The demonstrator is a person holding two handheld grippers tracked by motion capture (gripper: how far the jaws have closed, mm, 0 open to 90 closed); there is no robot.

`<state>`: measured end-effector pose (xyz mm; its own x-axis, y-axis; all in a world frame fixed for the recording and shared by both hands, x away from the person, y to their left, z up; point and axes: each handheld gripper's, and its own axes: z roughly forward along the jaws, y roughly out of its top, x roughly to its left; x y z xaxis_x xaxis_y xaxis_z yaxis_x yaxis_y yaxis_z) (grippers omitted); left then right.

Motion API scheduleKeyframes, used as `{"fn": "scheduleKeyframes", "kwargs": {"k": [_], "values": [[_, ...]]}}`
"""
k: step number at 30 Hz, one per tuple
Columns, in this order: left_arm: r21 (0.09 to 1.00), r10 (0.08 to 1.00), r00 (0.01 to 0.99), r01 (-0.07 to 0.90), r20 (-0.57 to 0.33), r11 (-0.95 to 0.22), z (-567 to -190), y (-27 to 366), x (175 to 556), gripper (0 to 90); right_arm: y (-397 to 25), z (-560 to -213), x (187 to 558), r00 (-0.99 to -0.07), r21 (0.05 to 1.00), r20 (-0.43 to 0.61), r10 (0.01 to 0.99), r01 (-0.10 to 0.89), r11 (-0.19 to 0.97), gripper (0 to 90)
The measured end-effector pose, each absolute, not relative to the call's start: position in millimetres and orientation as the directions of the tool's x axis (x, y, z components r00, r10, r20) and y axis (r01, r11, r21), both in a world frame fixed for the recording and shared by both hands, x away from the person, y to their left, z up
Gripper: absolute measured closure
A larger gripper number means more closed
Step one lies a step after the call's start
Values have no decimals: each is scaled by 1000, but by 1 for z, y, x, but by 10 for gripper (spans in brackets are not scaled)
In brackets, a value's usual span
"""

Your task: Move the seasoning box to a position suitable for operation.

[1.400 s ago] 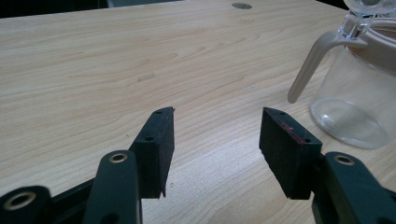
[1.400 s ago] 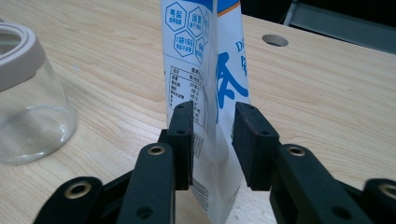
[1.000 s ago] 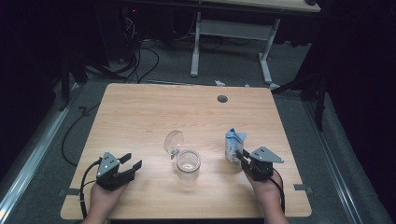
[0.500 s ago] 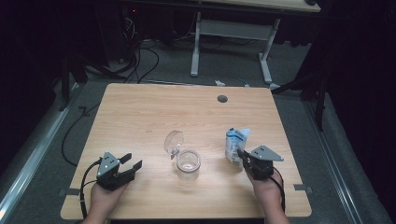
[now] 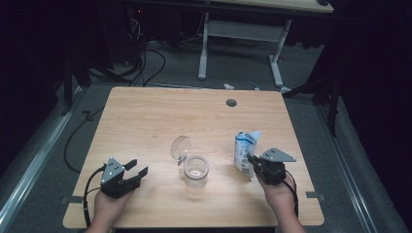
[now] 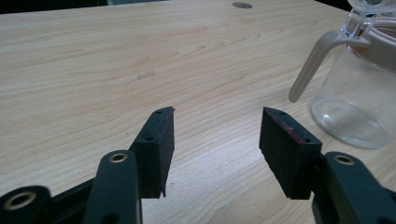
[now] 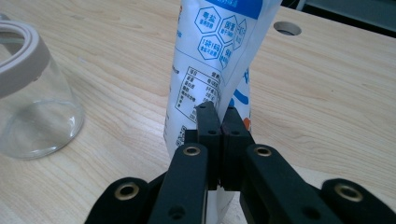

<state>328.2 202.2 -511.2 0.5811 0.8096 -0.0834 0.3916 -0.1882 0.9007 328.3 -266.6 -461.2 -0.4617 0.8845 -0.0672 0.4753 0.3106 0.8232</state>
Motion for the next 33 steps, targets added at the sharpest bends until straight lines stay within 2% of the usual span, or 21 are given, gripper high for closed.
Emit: {"fn": "scheduleKeyframes", "kwargs": {"k": [33], "values": [[899, 801, 593, 390, -79, -200, -512, 200, 329, 456, -253, -414, 336, -587, 560, -68, 807, 646, 518, 900]]}}
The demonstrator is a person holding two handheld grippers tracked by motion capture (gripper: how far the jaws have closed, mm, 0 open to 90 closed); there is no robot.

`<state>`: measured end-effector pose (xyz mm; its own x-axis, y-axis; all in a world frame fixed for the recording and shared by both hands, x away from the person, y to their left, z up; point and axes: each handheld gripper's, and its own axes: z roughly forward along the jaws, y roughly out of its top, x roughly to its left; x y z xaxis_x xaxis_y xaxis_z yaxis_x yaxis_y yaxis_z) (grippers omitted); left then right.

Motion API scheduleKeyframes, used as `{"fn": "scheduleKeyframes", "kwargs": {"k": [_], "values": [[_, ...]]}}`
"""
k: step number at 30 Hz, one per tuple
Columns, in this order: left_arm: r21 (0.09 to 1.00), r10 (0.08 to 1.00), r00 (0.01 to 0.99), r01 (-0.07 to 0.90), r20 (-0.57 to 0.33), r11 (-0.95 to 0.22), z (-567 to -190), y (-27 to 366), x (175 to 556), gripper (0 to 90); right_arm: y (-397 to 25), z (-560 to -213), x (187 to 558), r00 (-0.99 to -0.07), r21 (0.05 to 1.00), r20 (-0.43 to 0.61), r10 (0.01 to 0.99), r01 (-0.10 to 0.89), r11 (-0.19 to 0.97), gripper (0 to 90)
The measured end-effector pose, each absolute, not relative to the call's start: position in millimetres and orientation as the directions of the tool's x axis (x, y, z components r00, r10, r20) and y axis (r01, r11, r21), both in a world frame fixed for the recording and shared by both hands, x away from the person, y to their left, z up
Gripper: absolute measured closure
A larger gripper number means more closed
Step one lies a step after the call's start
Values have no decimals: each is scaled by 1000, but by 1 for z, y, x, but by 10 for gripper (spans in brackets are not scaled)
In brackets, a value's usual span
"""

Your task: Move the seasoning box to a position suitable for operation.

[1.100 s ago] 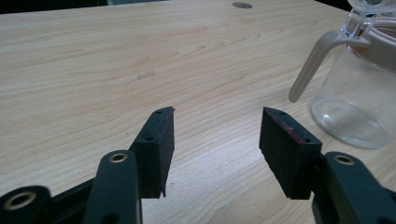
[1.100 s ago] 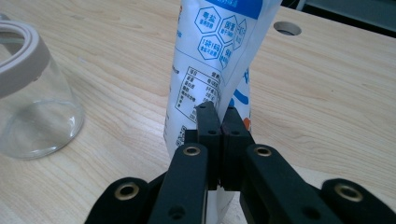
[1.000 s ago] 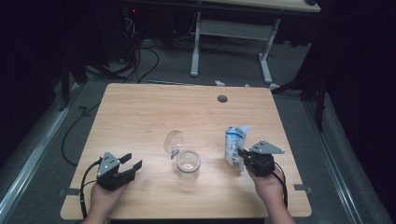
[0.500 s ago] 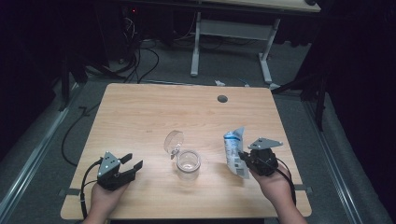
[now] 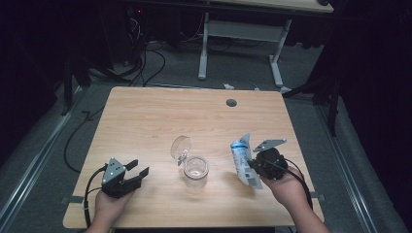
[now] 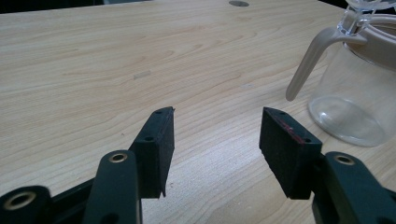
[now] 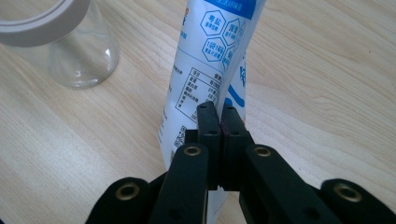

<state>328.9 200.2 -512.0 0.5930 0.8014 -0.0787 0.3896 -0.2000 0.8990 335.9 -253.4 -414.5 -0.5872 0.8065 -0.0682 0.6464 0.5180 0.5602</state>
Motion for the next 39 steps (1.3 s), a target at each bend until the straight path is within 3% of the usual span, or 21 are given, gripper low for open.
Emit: {"fn": "scheduleKeyframes", "kwargs": {"k": [21, 39], "values": [[898, 799, 596, 390, -75, -206, -513, 199, 328, 456, -238, -402, 345, -625, 405, -112, 772, 681, 610, 900], [900, 793, 607, 376, -59, -221, -513, 194, 326, 454, -230, -395, 349, -665, 266, -82, 742, 703, 659, 900]]}}
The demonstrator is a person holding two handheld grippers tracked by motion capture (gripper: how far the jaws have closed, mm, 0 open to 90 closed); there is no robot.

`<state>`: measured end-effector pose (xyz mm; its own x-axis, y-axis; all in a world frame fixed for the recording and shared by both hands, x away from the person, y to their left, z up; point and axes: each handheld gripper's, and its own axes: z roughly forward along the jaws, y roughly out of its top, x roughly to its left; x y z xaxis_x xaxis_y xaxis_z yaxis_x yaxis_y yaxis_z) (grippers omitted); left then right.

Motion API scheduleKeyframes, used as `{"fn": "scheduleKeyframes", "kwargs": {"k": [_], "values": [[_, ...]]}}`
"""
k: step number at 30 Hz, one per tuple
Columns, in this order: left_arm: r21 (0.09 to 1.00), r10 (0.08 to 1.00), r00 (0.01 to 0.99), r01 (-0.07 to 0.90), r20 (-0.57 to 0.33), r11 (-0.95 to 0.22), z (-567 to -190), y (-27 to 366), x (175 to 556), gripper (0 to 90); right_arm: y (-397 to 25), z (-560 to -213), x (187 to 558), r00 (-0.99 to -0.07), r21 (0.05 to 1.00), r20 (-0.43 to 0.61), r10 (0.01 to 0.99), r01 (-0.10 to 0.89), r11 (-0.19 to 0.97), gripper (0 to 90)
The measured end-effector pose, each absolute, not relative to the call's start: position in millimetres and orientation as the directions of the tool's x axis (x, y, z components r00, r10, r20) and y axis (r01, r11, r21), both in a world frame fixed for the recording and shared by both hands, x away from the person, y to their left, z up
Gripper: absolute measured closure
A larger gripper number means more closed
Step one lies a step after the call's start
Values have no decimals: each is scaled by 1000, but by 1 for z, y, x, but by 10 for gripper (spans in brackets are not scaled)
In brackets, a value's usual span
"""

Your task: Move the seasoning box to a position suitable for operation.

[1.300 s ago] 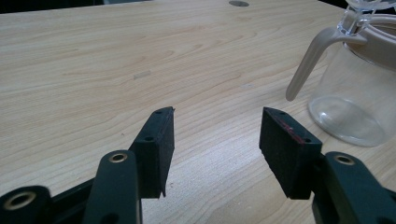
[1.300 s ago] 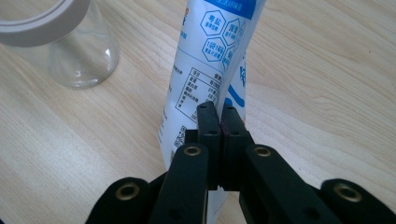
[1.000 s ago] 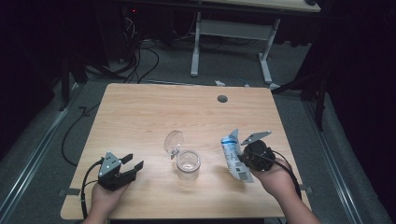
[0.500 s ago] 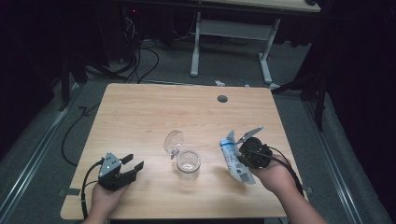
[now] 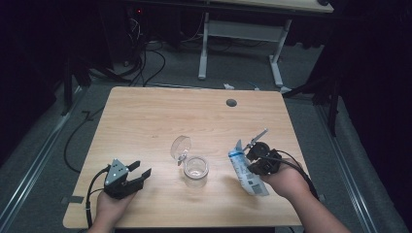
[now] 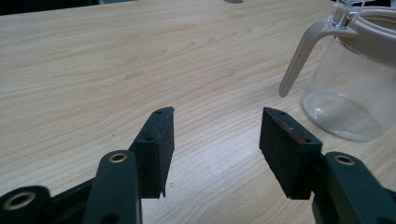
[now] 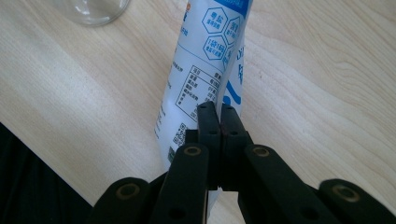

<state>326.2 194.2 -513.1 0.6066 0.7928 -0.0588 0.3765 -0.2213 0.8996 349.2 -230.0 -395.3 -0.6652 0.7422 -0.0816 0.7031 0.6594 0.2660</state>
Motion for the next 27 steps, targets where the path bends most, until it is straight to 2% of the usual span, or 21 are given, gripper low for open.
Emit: {"fn": "scheduleKeyframes", "kwargs": {"k": [10, 27], "values": [[899, 784, 619, 371, -52, -233, -513, 192, 325, 451, -221, -394, 353, -683, 191, -88, 725, 702, 686, 900], [907, 768, 639, 342, -34, -244, -514, 185, 320, 435, -222, -391, 350, -680, 133, -38, 732, 723, 678, 900]]}}
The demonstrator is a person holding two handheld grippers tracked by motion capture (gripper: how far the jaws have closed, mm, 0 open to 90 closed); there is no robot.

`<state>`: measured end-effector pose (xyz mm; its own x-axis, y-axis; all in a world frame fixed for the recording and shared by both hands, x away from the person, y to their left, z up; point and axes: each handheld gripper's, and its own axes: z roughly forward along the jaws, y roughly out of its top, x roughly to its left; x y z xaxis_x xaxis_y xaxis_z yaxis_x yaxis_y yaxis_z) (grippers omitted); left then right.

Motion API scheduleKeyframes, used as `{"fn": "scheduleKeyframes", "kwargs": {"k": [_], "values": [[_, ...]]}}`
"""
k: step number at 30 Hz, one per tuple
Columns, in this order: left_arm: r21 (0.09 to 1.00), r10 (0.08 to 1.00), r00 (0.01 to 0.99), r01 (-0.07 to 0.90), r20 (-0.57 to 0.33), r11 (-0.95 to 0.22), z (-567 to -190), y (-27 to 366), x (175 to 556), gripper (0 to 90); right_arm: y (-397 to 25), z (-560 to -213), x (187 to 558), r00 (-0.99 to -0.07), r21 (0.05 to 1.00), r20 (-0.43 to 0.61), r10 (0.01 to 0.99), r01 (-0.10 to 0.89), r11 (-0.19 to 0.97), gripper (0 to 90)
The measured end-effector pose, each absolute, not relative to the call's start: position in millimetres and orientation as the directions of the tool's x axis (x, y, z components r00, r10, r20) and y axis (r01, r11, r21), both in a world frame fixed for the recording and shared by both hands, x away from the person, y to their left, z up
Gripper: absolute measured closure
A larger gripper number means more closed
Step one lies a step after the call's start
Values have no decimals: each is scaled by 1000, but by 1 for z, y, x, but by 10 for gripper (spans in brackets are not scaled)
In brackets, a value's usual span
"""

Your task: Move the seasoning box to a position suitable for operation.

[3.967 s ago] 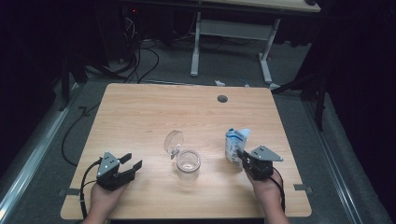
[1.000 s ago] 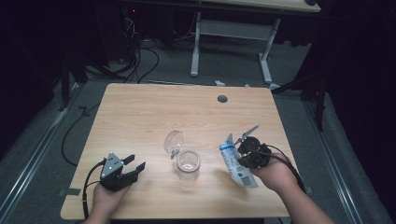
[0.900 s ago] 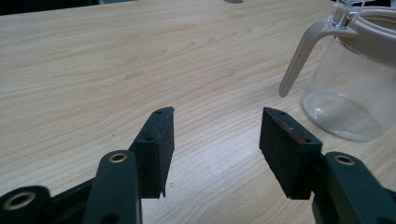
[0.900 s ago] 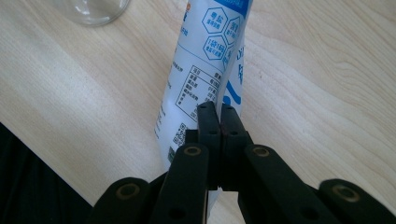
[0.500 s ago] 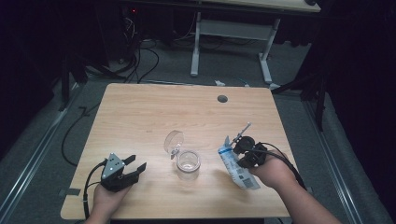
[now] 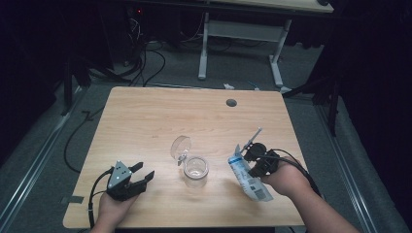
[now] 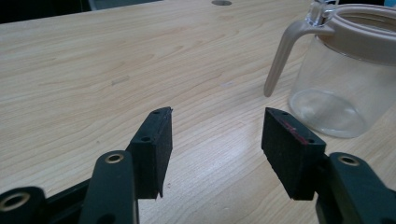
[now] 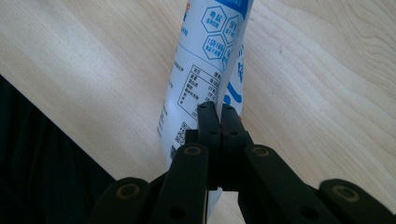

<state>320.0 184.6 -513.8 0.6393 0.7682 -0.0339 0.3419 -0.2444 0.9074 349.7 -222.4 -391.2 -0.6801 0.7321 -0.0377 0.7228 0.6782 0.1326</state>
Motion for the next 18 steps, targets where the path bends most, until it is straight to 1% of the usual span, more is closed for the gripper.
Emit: {"fn": "scheduleKeyframes", "kwargs": {"k": [11, 18], "values": [[920, 715, 698, 297, -27, -255, -512, 165, 308, 422, -219, -378, 345, -685, 117, -24, 728, 722, 682, 900], [927, 643, 765, 265, -35, -265, -508, 140, 292, 438, -209, -373, 342, -697, 132, -21, 717, 709, 693, 900]]}}
